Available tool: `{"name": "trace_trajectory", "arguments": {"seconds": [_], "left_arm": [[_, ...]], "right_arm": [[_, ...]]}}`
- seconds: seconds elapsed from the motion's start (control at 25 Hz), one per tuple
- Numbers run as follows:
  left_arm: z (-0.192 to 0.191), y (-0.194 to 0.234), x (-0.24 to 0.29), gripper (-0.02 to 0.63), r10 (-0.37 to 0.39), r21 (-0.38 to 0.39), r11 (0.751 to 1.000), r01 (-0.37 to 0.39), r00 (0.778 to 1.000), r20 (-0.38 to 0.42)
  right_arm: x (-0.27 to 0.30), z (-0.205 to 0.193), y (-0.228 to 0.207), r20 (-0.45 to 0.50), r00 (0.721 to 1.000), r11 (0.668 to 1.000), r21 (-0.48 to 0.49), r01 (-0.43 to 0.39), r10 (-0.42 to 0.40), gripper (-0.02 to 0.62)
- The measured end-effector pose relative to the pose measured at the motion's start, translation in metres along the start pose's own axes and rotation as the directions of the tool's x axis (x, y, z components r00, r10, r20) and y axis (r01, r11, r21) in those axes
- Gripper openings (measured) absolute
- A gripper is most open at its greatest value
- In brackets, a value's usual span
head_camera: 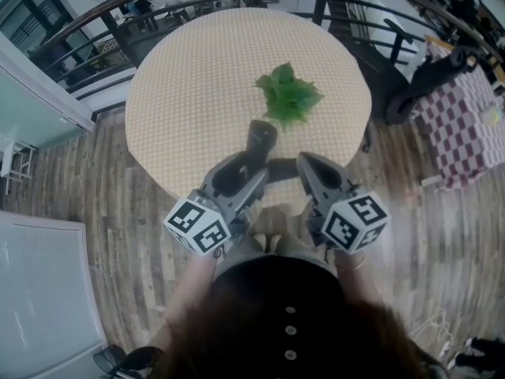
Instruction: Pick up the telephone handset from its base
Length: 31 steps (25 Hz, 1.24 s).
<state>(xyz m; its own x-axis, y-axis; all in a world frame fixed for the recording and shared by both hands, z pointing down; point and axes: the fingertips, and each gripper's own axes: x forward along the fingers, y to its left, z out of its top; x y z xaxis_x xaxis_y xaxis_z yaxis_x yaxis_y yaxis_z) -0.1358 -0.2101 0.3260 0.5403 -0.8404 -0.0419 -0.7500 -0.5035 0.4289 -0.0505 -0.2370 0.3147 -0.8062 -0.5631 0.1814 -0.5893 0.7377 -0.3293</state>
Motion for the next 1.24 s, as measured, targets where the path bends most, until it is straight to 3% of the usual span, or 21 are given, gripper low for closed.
{"name": "trace_trajectory", "arguments": {"seconds": [1.24], "left_arm": [[-0.002,-0.003,-0.001,0.247,-0.018,-0.006,1.000,0.018,1.000,-0.013]], "right_arm": [[-0.002,-0.011,0.000,-0.035,0.999,1.000,-0.016,0.012,-0.012,0.008]]}}
